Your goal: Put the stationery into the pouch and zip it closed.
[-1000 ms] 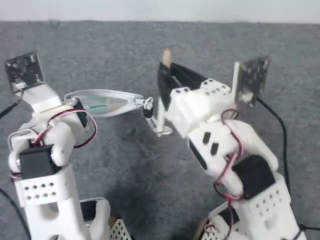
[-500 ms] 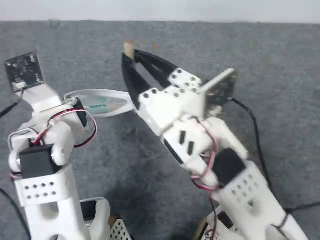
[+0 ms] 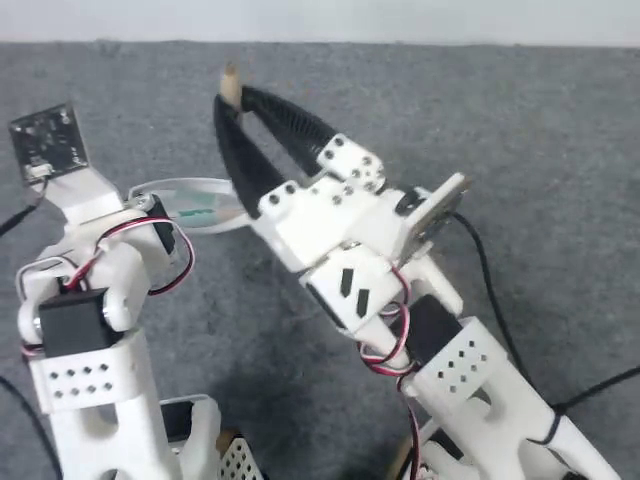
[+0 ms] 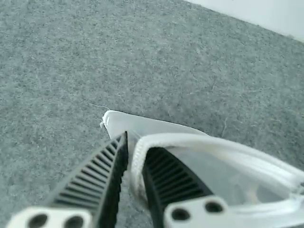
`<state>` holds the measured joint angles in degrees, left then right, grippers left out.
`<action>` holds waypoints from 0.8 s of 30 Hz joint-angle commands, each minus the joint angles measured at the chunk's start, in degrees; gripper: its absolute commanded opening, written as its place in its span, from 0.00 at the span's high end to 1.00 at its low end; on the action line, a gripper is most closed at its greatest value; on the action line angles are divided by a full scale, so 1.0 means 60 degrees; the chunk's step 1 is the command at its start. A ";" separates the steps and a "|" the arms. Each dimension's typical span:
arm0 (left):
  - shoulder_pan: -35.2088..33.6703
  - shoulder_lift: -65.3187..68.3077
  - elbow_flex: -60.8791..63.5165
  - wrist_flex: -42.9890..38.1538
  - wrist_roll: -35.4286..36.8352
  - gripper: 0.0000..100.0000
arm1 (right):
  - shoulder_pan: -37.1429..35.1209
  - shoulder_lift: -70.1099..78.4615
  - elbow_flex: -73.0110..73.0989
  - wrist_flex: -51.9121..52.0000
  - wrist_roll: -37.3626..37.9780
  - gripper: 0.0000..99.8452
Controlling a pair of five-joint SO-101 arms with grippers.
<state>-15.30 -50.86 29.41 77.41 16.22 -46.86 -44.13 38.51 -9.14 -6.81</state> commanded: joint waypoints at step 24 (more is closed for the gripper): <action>-0.0454 0.0029 -0.0095 -0.0293 -0.0088 0.99 | -0.0271 0.1971 0.1919 -0.1707 0.3004 0.99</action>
<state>-17.41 -50.77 29.41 77.41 16.22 -48.35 -31.74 49.32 -17.32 6.73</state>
